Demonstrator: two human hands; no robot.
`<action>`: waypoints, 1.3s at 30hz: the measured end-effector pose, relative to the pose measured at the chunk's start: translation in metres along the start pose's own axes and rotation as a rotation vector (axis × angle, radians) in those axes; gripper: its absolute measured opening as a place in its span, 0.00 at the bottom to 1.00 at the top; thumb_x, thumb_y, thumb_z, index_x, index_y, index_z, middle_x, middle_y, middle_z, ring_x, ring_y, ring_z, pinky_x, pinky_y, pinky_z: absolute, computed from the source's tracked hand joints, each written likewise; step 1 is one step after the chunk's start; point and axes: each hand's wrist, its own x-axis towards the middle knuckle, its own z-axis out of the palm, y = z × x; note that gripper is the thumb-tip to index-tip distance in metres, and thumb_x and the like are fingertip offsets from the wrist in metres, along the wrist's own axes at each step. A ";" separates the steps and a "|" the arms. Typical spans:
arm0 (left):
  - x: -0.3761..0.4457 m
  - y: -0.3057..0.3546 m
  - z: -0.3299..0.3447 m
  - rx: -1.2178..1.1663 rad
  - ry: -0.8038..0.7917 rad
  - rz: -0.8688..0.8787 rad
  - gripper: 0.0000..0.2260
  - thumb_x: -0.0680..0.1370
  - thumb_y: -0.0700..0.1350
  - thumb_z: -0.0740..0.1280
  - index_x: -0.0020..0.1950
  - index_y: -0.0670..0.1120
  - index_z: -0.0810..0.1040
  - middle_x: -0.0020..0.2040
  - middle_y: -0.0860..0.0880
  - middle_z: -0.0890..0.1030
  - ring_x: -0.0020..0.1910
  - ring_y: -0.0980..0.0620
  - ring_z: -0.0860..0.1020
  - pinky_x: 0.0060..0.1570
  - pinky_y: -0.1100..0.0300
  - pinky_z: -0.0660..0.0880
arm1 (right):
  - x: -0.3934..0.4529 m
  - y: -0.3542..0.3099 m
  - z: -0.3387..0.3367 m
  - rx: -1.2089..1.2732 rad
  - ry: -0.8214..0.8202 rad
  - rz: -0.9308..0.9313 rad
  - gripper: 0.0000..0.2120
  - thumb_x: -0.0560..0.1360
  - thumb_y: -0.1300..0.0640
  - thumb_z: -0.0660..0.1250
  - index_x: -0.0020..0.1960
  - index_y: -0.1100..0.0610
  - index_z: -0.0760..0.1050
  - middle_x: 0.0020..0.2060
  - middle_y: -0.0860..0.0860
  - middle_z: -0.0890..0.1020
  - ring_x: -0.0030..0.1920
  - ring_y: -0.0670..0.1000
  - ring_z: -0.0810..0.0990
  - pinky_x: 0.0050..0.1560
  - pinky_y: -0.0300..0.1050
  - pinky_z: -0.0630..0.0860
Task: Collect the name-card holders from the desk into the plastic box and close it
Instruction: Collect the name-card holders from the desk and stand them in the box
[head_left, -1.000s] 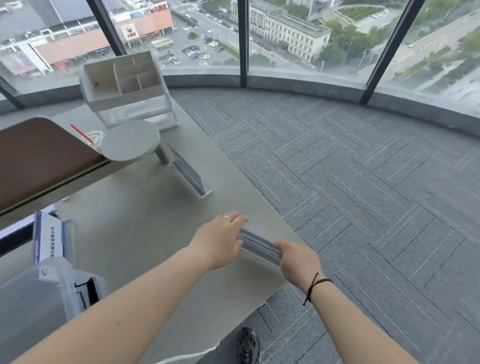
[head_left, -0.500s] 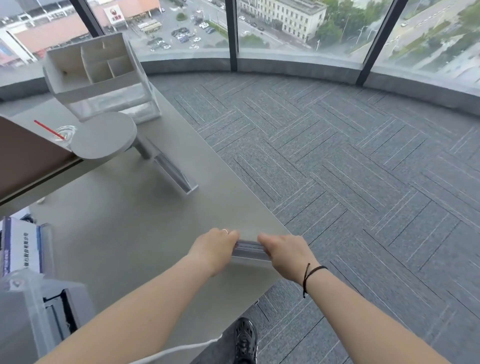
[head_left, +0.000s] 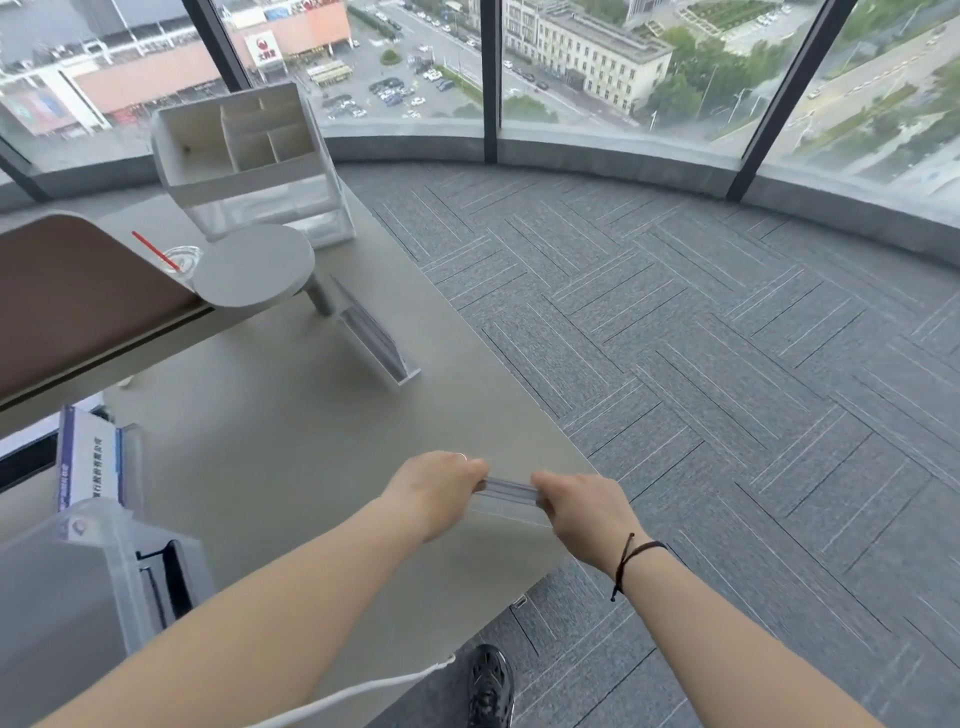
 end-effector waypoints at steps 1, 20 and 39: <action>-0.008 -0.004 -0.005 -0.006 0.016 0.003 0.09 0.84 0.46 0.54 0.49 0.46 0.72 0.45 0.44 0.76 0.42 0.42 0.73 0.40 0.51 0.72 | -0.002 -0.007 -0.005 -0.002 0.013 -0.004 0.02 0.76 0.55 0.59 0.46 0.53 0.68 0.36 0.53 0.81 0.38 0.61 0.78 0.33 0.48 0.69; -0.256 -0.156 -0.111 0.065 0.214 -0.060 0.07 0.83 0.47 0.57 0.45 0.54 0.69 0.43 0.52 0.74 0.43 0.46 0.75 0.40 0.56 0.67 | -0.006 -0.293 -0.114 -0.066 -0.076 -0.286 0.13 0.77 0.46 0.59 0.41 0.55 0.69 0.38 0.52 0.78 0.43 0.59 0.75 0.37 0.48 0.69; -0.495 -0.356 0.079 -0.218 0.314 -0.698 0.24 0.79 0.59 0.61 0.74 0.53 0.66 0.77 0.49 0.63 0.76 0.48 0.57 0.73 0.50 0.57 | -0.017 -0.533 0.082 0.071 -0.341 -0.208 0.17 0.78 0.50 0.56 0.32 0.53 0.63 0.29 0.48 0.71 0.36 0.58 0.73 0.33 0.47 0.66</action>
